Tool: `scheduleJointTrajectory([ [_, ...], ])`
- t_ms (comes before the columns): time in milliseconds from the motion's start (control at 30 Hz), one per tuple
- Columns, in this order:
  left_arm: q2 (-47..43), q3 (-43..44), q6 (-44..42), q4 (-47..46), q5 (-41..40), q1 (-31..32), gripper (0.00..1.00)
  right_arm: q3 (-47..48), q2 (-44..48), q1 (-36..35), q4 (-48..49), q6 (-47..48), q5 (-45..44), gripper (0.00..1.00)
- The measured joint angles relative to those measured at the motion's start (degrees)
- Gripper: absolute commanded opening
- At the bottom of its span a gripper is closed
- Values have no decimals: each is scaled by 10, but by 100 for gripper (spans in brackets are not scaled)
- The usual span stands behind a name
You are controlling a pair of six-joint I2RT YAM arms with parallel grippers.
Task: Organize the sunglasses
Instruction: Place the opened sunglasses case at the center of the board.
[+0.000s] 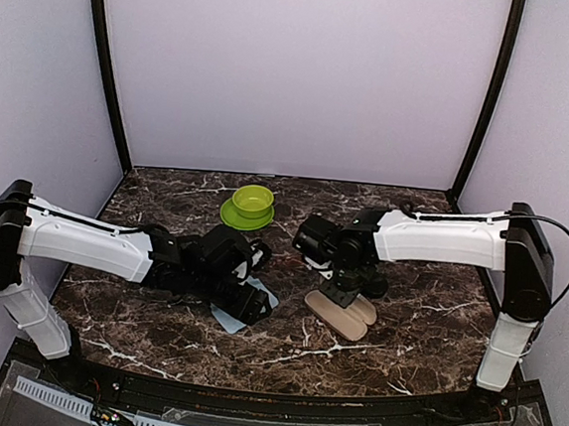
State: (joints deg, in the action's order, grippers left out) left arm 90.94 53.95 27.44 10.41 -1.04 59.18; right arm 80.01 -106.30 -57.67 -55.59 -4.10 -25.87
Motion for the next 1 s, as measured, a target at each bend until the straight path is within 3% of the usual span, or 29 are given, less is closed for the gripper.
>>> scheduleJointTrajectory([
  [433,0,0,0,0,-7,-2,74,-22,19,-9,17,-19,-10,66],
  [667,0,0,0,0,-13,-2,74,-26,50,-9,35,-23,-12,68],
  [1000,0,0,0,0,-16,-2,75,-64,62,-5,69,-34,5,61],
])
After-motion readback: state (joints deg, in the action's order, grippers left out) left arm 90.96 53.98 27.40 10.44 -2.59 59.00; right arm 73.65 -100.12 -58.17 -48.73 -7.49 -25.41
